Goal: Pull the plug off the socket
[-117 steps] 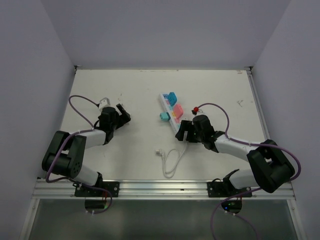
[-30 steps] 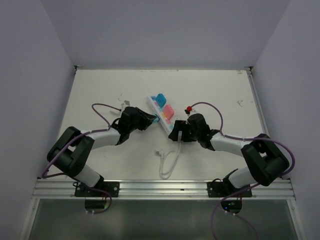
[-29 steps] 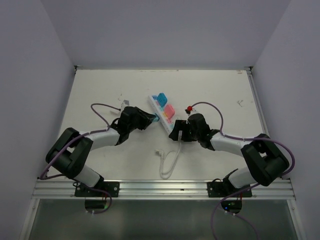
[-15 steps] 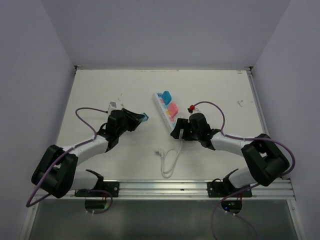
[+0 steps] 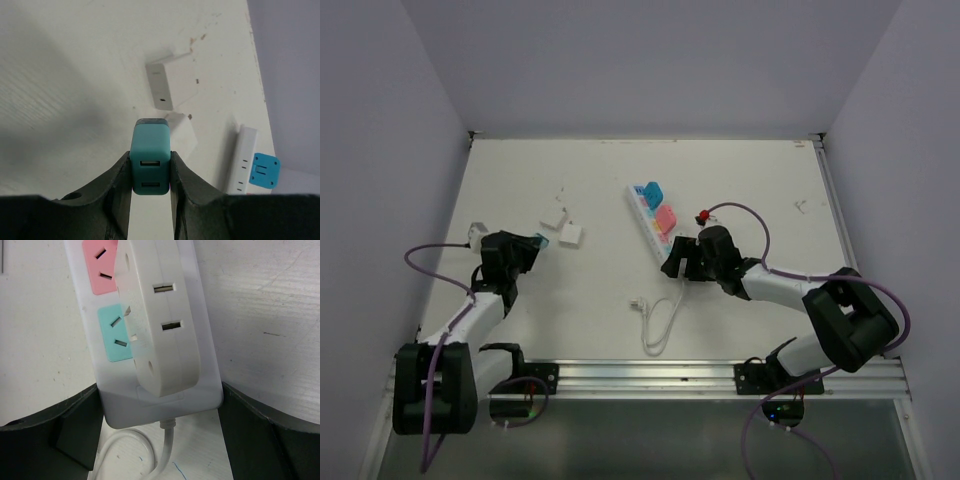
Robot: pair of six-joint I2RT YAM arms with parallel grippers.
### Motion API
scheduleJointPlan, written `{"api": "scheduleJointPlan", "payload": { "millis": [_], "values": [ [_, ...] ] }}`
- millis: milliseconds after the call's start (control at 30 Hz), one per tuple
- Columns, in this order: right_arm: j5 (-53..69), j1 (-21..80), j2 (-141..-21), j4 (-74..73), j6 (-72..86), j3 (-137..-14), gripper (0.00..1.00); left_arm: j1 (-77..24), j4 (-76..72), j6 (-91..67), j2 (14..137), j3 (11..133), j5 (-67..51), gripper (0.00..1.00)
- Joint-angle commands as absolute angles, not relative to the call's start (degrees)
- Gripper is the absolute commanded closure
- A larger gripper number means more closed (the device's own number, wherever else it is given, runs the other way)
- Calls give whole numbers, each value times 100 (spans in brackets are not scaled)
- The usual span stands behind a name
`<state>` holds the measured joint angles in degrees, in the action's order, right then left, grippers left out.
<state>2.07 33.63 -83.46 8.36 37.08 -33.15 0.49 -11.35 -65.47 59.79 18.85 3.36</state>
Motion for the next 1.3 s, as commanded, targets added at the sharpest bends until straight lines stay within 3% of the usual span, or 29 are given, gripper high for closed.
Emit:
{"api": "scheduleJointPlan", "payload": {
  "millis": [0, 333, 500, 633, 667, 867, 1000, 1267],
  "values": [
    [-97, 3270, -8525, -158, 3691, -3032, 100, 456, -1643, -6170, 6580, 1837, -323, 98],
    [-70, 3270, -8552, -132, 3647, -3050, 100, 835, -2768, -5863, 8146, 2337, -975, 89],
    [-62, 3270, -8526, -132, 3639, -3050, 100, 861, -2716, -5783, 8622, 2575, -1151, 76],
    [-35, 3270, -8525, -132, 3639, -3059, 100, 870, -2435, -5792, 8473, 2488, -1090, 55],
    [-26, 3270, -8525, -141, 3630, -3059, 100, 870, -2382, -5783, 8290, 2444, -1038, 44],
    [-26, 3287, -8517, -141, 3621, -3085, 100, 870, -1539, -5379, 7586, 2461, -756, 9],
    [-18, 3392, -8499, -184, 3560, -3138, 100, 870, -968, -5133, 7068, 2557, -756, 2],
    [-26, 3858, -8543, -202, 3480, -3366, 100, 45, -124, -5044, 5978, 2514, -722, 3]
  ]
}}
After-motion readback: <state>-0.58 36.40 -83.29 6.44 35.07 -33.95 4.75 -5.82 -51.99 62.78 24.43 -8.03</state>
